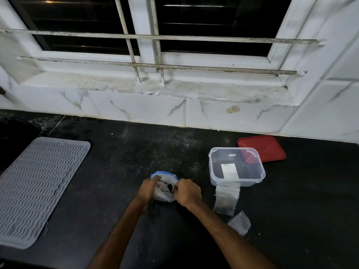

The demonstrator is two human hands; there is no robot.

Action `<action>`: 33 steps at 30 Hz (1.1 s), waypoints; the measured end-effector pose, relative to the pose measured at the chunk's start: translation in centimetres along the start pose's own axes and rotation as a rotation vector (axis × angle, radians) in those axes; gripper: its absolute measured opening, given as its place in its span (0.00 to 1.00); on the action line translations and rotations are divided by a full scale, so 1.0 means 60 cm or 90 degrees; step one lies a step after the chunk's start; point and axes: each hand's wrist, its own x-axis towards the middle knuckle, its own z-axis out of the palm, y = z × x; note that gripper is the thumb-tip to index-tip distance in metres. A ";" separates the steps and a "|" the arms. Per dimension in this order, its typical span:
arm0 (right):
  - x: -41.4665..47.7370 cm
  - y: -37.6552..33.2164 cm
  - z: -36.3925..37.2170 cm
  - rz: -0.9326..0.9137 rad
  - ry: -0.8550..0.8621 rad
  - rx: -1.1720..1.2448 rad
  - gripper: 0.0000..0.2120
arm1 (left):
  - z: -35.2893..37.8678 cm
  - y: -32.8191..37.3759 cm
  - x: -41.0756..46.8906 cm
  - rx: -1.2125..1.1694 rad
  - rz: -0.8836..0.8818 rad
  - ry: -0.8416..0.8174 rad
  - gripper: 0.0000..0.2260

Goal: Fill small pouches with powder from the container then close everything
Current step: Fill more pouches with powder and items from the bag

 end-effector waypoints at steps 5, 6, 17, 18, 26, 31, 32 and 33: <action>0.002 0.021 -0.004 0.047 -0.109 0.203 0.11 | -0.003 -0.009 0.008 0.043 0.042 -0.025 0.07; 0.000 0.023 -0.007 0.052 -0.119 0.230 0.11 | -0.004 -0.009 0.011 0.047 0.036 -0.023 0.08; 0.013 0.043 -0.013 0.034 -0.097 0.334 0.08 | -0.002 -0.007 0.023 0.293 0.119 0.125 0.10; 0.013 0.046 -0.018 0.039 -0.099 0.353 0.08 | -0.001 -0.008 0.024 0.304 0.118 0.132 0.11; -0.001 0.062 -0.060 0.064 -0.219 0.445 0.09 | 0.013 0.005 0.017 0.354 0.159 0.155 0.12; -0.035 0.094 -0.097 0.044 -0.237 0.443 0.09 | 0.015 0.007 0.008 0.332 0.170 0.096 0.23; -0.043 0.104 -0.107 0.038 -0.235 0.445 0.09 | 0.015 0.007 0.005 0.355 0.188 0.091 0.28; -0.053 0.119 -0.118 0.039 -0.227 0.447 0.09 | 0.021 0.012 -0.002 0.384 0.212 0.095 0.33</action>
